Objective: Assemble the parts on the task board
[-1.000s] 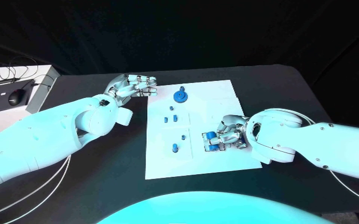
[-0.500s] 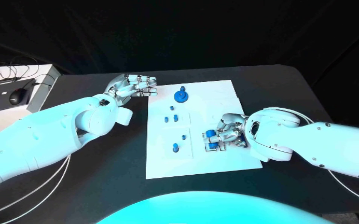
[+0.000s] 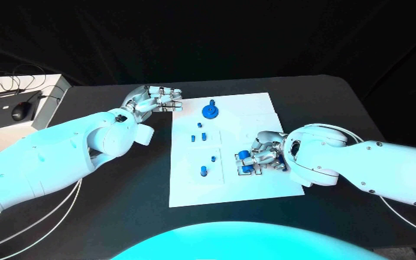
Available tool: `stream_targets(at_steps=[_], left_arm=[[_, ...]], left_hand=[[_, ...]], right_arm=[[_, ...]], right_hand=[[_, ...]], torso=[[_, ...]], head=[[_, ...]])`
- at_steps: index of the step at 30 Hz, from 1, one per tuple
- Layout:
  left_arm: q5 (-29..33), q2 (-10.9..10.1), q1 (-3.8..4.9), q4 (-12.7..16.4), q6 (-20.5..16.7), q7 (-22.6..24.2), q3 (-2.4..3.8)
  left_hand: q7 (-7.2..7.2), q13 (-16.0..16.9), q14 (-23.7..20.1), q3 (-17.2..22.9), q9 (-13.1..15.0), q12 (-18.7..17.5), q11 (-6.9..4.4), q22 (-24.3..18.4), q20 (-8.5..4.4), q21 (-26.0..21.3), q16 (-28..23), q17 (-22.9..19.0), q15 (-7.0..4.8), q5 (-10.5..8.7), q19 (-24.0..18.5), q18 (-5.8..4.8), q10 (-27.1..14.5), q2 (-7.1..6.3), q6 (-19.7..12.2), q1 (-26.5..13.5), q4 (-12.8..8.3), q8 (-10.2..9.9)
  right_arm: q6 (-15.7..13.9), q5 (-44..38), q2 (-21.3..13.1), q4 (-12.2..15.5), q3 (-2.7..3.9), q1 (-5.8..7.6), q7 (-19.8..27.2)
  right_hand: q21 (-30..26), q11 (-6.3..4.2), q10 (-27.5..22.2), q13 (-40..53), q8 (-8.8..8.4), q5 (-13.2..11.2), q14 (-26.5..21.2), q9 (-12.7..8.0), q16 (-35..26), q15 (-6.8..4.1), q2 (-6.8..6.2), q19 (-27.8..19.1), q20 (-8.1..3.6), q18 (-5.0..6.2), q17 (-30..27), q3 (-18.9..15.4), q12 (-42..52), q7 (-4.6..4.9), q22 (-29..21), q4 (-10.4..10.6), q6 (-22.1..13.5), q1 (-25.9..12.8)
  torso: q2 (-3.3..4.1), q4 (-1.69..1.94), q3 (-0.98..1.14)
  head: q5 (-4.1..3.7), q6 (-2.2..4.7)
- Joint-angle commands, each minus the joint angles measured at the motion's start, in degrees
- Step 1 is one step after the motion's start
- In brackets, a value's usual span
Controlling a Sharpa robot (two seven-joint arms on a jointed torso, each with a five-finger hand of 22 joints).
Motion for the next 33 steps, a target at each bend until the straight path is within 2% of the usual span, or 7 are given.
stream_targets(at_steps=[1, 7, 11, 15, 27, 28, 33], left_arm=[[0.20, 0.05, -0.05, 0.13, 1.27, 0.13, 0.02], [0.22, 0.01, -0.05, 0.11, 1.28, 0.07, 0.02], [0.23, -0.06, -0.05, 0.11, 1.26, 0.07, 0.02], [0.24, -0.10, -0.05, 0.13, 1.27, 0.06, 0.01], [0.24, -0.17, -0.05, 0.15, 1.21, 0.06, 0.01], [0.24, -0.17, -0.05, 0.15, 1.21, 0.06, 0.01], [0.24, -0.19, -0.05, 0.13, 1.21, 0.06, 0.01]], left_hand=[[-0.04, -0.05, -0.34, -0.04, 0.07, -0.07, 0.07, -0.05, 0.23, 0.05, -0.08, 0.08, 0.08, -0.02, 0.31, -0.48, -0.26, 0.25, -0.27, -0.01, 0.46, 0.01], [-0.03, -0.05, -0.34, -0.14, 0.06, -0.07, 0.08, -0.13, 0.25, 0.03, -0.07, 0.09, 0.08, -0.01, 0.31, -0.47, -0.28, 0.27, -0.30, -0.05, 0.57, 0.00], [-0.03, -0.05, -0.34, -0.14, 0.06, -0.07, 0.08, -0.13, 0.25, 0.03, -0.07, 0.09, 0.08, -0.01, 0.31, -0.47, -0.28, 0.27, -0.30, -0.05, 0.57, 0.00], [-0.02, -0.05, -0.36, -0.24, 0.06, -0.07, 0.09, -0.18, 0.27, 0.03, -0.07, 0.09, 0.09, -0.03, 0.32, -0.47, -0.30, 0.26, -0.31, -0.13, 0.66, 0.00], [0.00, -0.05, -0.37, -0.30, 0.07, -0.07, 0.10, -0.20, 0.29, 0.01, -0.08, 0.09, 0.11, -0.03, 0.30, -0.48, -0.31, 0.29, -0.30, -0.24, 0.76, 0.01], [0.00, -0.05, -0.37, -0.30, 0.07, -0.07, 0.10, -0.20, 0.29, 0.01, -0.08, 0.09, 0.11, -0.03, 0.30, -0.48, -0.31, 0.29, -0.30, -0.24, 0.76, 0.01], [0.00, -0.05, -0.37, -0.30, 0.07, -0.07, 0.10, -0.20, 0.29, 0.01, -0.08, 0.09, 0.11, -0.03, 0.30, -0.48, -0.31, 0.29, -0.30, -0.24, 0.76, 0.01]], right_arm=[[0.92, -1.02, 0.00, -0.34, -0.12, -0.16, -0.38], [-0.32, -1.57, 0.01, -0.46, -0.13, -0.20, -0.36], [-0.87, -2.14, -0.05, -0.44, -0.13, -0.23, -0.40], [-1.38, -2.58, -0.14, -0.33, -0.13, -0.28, -0.43], [-2.59, -3.21, -0.49, 0.27, -0.13, -0.46, -0.27], [-2.65, -3.21, -0.53, 0.35, -0.13, -0.47, -0.25], [-2.81, -3.22, -0.75, 0.73, -0.12, -0.53, -0.17]], right_hand=[[-0.54, 0.05, -0.50, -0.23, -0.34, -3.80, 0.04, -0.08, -0.40, 0.03, -0.45, 1.63, -0.15, -0.56, -0.14, 2.44, -0.37, 0.11, 6.64, -3.11, 0.24, -1.18], [-0.79, 0.10, -0.59, -0.63, -0.30, -5.20, 0.09, -0.12, -0.66, 0.06, -1.77, 1.67, -0.09, -0.53, -0.17, 1.51, -0.52, 0.14, 6.63, -1.23, 0.20, -2.12], [-0.63, 0.14, -0.53, -0.82, -0.25, -9.08, 0.14, -0.17, -0.56, 0.05, -3.33, 1.78, -0.08, -0.53, 0.10, 2.26, -0.41, 0.14, 6.69, 1.26, 0.29, -2.84], [-0.49, 0.13, -0.52, -0.89, -0.19, -10.96, 0.15, -0.19, -0.59, 0.05, -4.64, 1.82, -0.09, -0.55, 0.20, 3.71, -0.24, 0.14, 6.73, 3.03, 0.31, -3.01], [-0.23, 0.08, -0.42, -0.86, -0.05, -11.66, 0.21, -0.13, -0.48, 0.05, -5.98, 1.83, -0.11, -0.58, 0.44, 4.72, 0.05, 0.12, 6.78, 4.54, 0.35, -3.09], [-0.05, 0.07, -0.41, -0.89, 0.01, -11.74, 0.20, -0.13, -0.45, 0.05, -6.47, 1.83, -0.10, -0.59, 0.50, 5.13, 0.07, 0.11, 6.80, 5.11, 0.39, -2.93], [0.00, 0.06, -0.37, -0.86, 0.04, -11.81, 0.22, -0.11, -0.43, 0.04, -6.64, 1.83, -0.11, -0.60, 0.51, 5.11, 0.13, 0.09, 6.82, 5.21, 0.42, -2.98]], torso=[[0.01, -0.01, 0.00], [0.00, -0.02, 0.01], [0.02, 0.01, 0.00], [-0.01, -0.01, 0.00], [0.02, 0.00, 0.00], [0.02, 0.00, 0.00], [0.01, -0.01, 0.00]], head=[[0.05, 0.04], [0.03, 0.05], [0.06, 0.06], [0.08, 0.02], [0.11, -0.09], [0.11, -0.09], [0.15, -0.15]])
